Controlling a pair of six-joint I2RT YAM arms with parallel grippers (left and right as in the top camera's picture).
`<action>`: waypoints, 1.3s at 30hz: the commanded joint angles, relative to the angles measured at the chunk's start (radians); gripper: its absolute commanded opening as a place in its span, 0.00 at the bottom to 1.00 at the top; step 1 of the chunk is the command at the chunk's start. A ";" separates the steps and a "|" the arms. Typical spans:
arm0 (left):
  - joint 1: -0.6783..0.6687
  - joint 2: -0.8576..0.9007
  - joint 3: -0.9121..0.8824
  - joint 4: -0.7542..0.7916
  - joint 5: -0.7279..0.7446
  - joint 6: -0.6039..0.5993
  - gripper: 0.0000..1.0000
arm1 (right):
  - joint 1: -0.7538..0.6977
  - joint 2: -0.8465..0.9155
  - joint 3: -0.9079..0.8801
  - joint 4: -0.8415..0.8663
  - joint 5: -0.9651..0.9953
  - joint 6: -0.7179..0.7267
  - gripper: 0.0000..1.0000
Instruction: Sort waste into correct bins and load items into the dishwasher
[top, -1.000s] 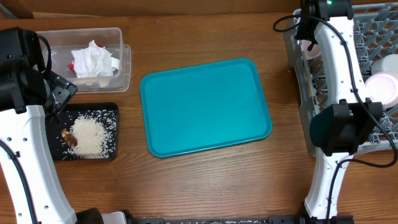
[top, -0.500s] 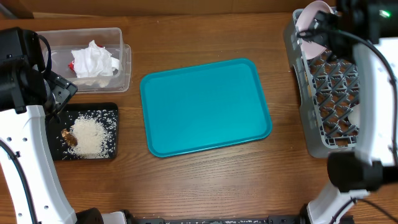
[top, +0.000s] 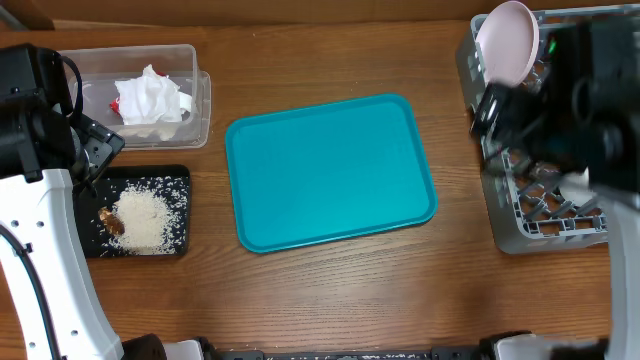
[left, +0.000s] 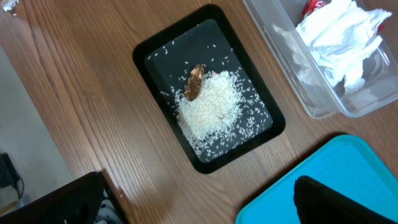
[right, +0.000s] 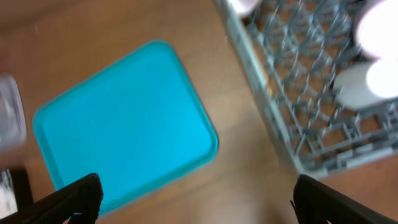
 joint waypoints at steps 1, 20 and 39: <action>0.000 0.002 -0.002 -0.002 -0.013 -0.024 1.00 | 0.051 -0.115 -0.125 0.008 -0.016 0.003 1.00; 0.000 0.002 -0.002 -0.002 -0.013 -0.024 1.00 | 0.119 -0.311 -0.362 0.000 -0.188 0.029 1.00; 0.000 0.002 -0.002 -0.002 -0.013 -0.024 1.00 | 0.122 -0.317 -0.463 0.083 -0.102 0.013 1.00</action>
